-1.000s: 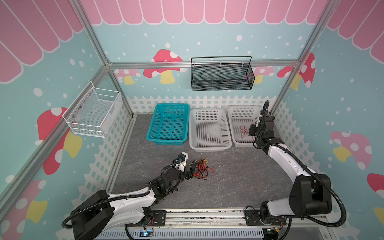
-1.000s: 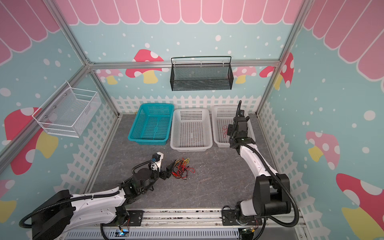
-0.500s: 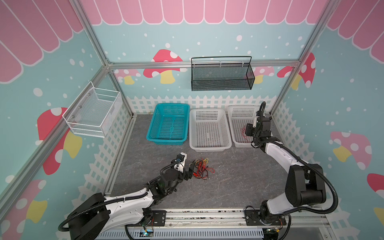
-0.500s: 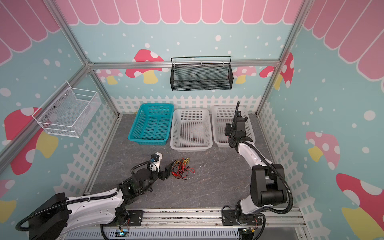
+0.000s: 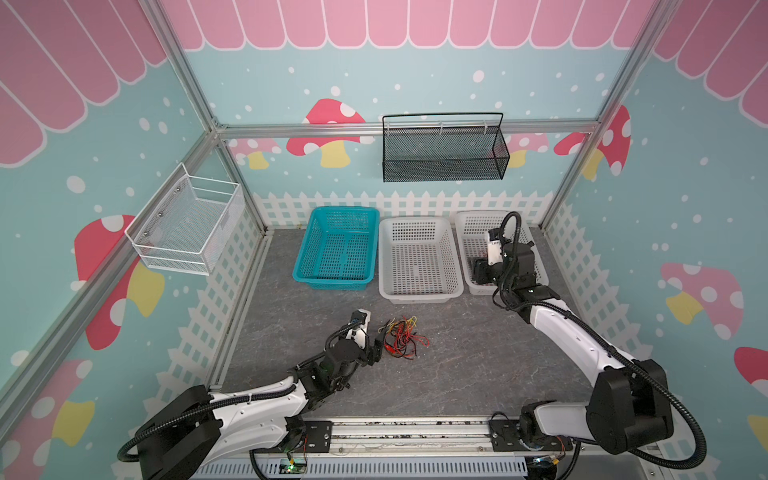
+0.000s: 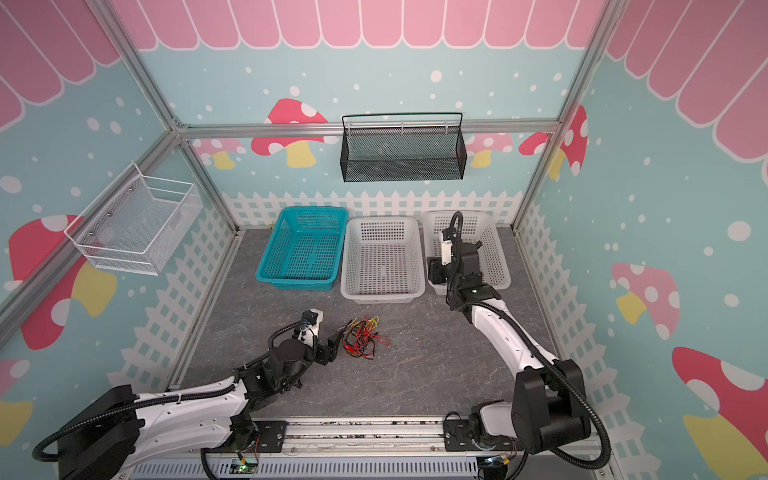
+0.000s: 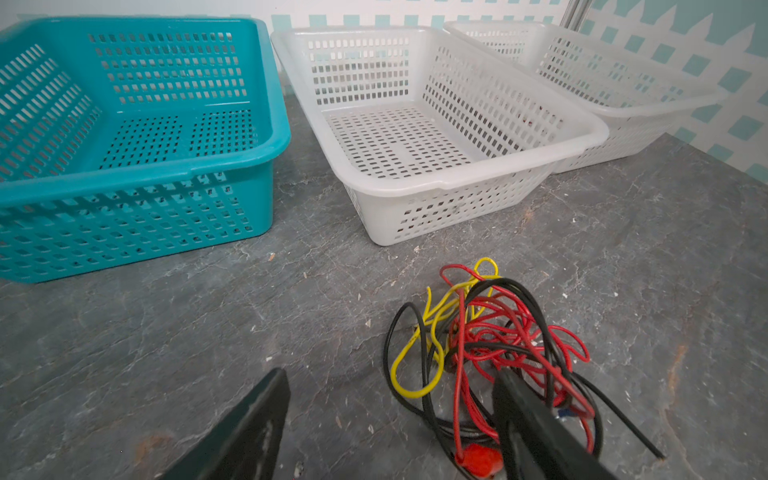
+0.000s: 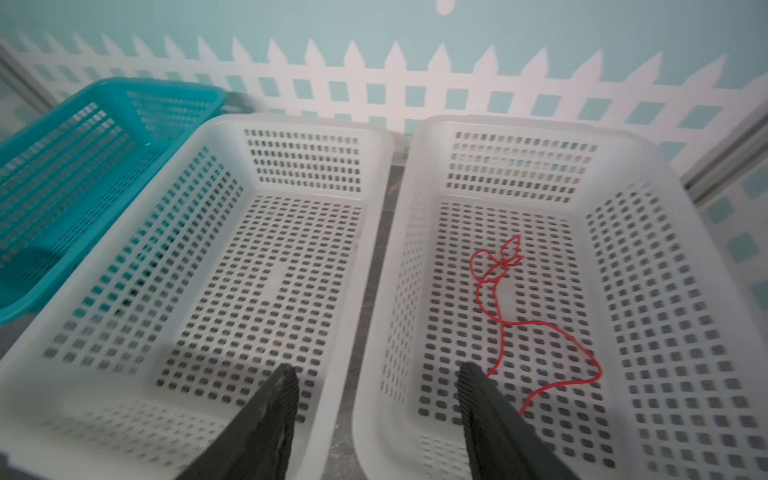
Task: Untangle the cables
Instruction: 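Move the right gripper back to the wire bundle beside the left gripper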
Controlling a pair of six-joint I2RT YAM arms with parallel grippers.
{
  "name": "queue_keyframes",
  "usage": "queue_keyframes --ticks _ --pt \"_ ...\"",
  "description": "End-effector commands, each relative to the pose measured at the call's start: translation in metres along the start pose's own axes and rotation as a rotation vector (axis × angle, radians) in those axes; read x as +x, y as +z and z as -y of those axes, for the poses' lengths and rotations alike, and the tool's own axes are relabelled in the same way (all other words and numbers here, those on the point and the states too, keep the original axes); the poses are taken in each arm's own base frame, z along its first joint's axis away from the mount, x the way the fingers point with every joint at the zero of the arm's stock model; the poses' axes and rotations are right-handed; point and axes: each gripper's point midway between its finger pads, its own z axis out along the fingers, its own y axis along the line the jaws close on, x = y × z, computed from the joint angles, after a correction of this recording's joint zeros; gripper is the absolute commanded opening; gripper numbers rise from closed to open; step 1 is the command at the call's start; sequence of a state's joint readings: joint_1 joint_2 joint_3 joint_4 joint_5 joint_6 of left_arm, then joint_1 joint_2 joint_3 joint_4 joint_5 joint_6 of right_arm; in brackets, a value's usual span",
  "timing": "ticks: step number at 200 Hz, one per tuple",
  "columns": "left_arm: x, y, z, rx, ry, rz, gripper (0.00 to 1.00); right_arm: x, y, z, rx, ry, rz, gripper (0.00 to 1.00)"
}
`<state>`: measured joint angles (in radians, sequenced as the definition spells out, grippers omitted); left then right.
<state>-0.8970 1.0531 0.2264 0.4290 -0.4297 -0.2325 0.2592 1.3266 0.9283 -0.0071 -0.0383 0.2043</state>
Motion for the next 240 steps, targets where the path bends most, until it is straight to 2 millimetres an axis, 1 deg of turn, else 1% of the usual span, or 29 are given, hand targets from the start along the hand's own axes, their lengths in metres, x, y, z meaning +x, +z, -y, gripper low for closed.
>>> queue_keyframes --ticks 1,26,49,65,85,108,133,162,178,190,215,228,240 --pt "0.019 0.000 -0.005 -0.010 -0.009 -0.058 0.76 0.017 -0.012 -0.045 -0.130 -0.081 -0.053 0.62" --pt "0.024 -0.001 -0.005 0.001 -0.016 -0.060 0.74 0.027 -0.029 -0.083 -0.215 -0.090 -0.064 0.60" --pt "0.026 -0.001 -0.002 0.021 -0.028 -0.057 0.73 0.033 -0.047 -0.113 -0.306 -0.092 -0.059 0.59" --pt "0.027 0.001 0.003 0.045 -0.025 -0.062 0.73 0.039 -0.055 -0.129 -0.357 -0.101 -0.069 0.59" --pt "0.030 0.004 0.008 0.064 -0.022 -0.078 0.72 0.051 -0.058 -0.143 -0.394 -0.117 -0.097 0.59" --pt "0.032 0.007 0.007 0.052 -0.035 -0.079 0.73 0.068 -0.056 -0.157 -0.414 -0.132 -0.160 0.59" --pt "0.030 0.010 0.010 0.064 -0.044 -0.070 0.73 0.093 -0.050 -0.174 -0.424 -0.149 -0.248 0.58" --pt "0.027 0.014 0.011 0.061 -0.045 -0.058 0.73 0.116 -0.044 -0.196 -0.459 -0.125 -0.312 0.57" --pt "0.027 0.016 0.013 0.063 -0.042 -0.056 0.73 0.124 -0.040 -0.209 -0.478 -0.118 -0.336 0.58" --pt "0.027 0.019 0.014 0.064 -0.039 -0.058 0.72 0.131 -0.035 -0.214 -0.475 -0.106 -0.363 0.58" --pt "0.028 0.023 0.017 0.069 -0.037 -0.058 0.71 0.142 -0.026 -0.217 -0.460 -0.085 -0.395 0.57" --pt "0.026 0.025 0.018 0.071 -0.043 -0.051 0.69 0.144 -0.025 -0.221 -0.474 -0.077 -0.399 0.58" --pt "0.026 0.026 0.018 0.067 -0.048 -0.045 0.68 0.142 -0.025 -0.224 -0.491 -0.066 -0.388 0.57"
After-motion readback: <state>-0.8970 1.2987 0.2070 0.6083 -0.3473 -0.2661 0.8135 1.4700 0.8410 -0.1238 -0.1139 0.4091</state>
